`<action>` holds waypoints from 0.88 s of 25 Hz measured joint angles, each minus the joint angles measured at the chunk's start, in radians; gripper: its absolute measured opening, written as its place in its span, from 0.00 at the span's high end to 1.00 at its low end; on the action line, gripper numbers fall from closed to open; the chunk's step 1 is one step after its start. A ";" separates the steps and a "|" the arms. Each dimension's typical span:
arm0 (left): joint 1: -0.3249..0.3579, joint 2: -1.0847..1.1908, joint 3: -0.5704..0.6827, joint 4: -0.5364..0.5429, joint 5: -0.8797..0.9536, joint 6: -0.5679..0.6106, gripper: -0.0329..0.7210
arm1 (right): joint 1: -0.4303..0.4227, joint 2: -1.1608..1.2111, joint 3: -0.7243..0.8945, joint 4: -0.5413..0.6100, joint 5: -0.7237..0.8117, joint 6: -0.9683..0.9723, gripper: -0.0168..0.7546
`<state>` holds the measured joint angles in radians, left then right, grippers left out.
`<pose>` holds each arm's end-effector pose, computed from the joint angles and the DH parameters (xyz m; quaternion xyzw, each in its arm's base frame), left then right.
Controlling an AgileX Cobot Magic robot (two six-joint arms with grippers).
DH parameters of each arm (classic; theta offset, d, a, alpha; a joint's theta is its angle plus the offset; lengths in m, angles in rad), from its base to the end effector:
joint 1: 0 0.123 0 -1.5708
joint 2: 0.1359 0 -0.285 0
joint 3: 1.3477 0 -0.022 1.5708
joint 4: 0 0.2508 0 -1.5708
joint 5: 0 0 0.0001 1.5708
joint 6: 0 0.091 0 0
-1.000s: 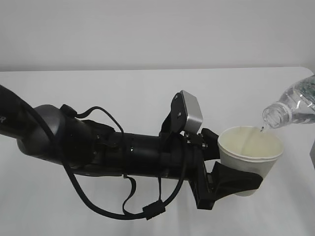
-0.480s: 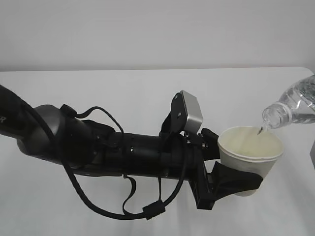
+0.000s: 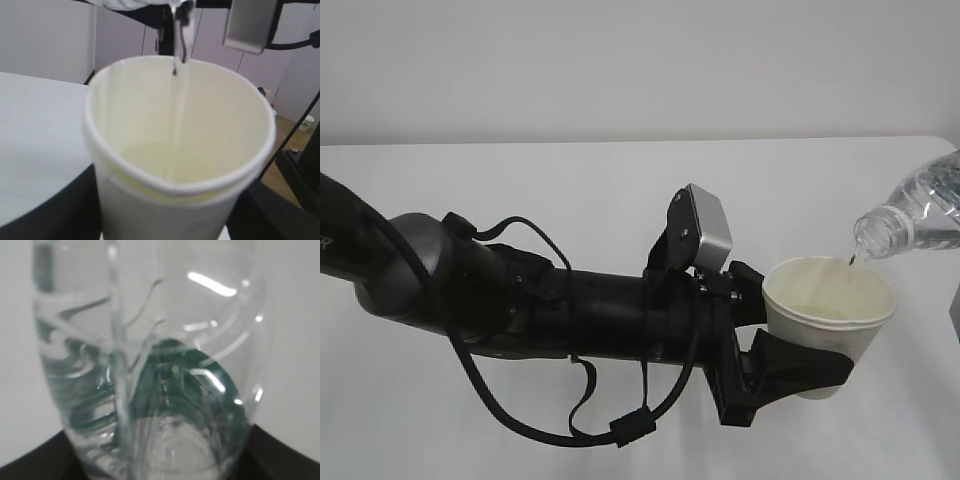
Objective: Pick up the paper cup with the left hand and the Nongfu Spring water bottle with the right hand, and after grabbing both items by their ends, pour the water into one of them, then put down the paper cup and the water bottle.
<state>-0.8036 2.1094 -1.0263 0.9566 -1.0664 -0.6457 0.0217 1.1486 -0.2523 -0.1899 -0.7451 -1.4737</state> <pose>0.2275 -0.3297 0.1350 0.4928 0.5681 -0.5144 0.4121 0.1982 0.0159 0.2234 -0.5632 0.4679 -0.4527 0.5088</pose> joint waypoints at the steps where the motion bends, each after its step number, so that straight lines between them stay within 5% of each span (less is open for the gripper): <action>1: 0.000 0.000 0.000 0.000 0.000 0.000 0.32 | 0.000 0.000 0.000 0.000 0.000 0.002 0.40; 22: 0.000 0.000 0.000 0.000 0.000 0.000 0.32 | 0.000 0.000 -0.001 -0.002 -0.009 0.002 0.40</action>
<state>-0.8036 2.1094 -1.0263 0.9566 -1.0664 -0.6457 0.0217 1.1486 -0.2537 -0.1915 -0.7538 -1.4720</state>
